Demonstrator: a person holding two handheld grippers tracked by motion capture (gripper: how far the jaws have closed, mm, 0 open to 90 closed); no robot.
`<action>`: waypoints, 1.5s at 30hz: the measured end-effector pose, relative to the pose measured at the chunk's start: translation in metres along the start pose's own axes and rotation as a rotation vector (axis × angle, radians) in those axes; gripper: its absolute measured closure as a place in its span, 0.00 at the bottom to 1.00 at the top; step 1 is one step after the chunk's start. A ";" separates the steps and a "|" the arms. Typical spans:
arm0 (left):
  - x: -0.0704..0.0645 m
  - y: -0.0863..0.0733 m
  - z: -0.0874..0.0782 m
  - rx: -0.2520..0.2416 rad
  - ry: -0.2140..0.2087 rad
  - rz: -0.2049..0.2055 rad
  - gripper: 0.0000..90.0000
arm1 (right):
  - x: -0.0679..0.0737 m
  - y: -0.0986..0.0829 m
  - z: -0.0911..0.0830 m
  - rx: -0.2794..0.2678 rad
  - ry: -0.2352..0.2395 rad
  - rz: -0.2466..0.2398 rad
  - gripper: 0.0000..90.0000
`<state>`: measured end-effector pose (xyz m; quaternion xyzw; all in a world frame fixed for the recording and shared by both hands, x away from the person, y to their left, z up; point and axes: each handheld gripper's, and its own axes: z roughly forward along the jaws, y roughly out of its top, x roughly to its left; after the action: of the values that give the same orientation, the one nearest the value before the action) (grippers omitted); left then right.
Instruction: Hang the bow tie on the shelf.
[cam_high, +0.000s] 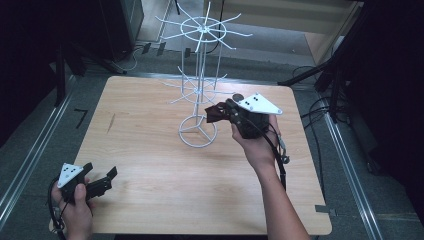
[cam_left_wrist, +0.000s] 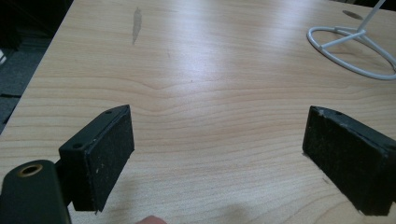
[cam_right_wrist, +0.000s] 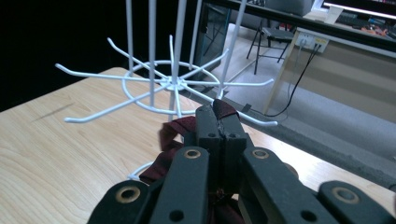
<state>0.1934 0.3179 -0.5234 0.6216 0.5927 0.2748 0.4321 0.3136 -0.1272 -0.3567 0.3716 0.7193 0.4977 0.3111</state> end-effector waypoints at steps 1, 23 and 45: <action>0.000 0.000 0.000 0.001 -0.001 0.002 0.11 | -0.001 -0.001 0.002 0.004 0.000 0.005 1.00; 0.000 0.000 0.000 0.003 -0.002 0.002 0.11 | 0.002 -0.034 0.030 0.065 -0.011 0.038 1.00; 0.000 0.000 0.000 0.003 -0.002 0.000 0.11 | 0.001 -0.058 0.035 0.108 -0.015 0.070 0.71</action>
<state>0.1937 0.3182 -0.5234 0.6227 0.5925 0.2734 0.4318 0.3284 -0.1224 -0.4225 0.4166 0.7294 0.4659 0.2782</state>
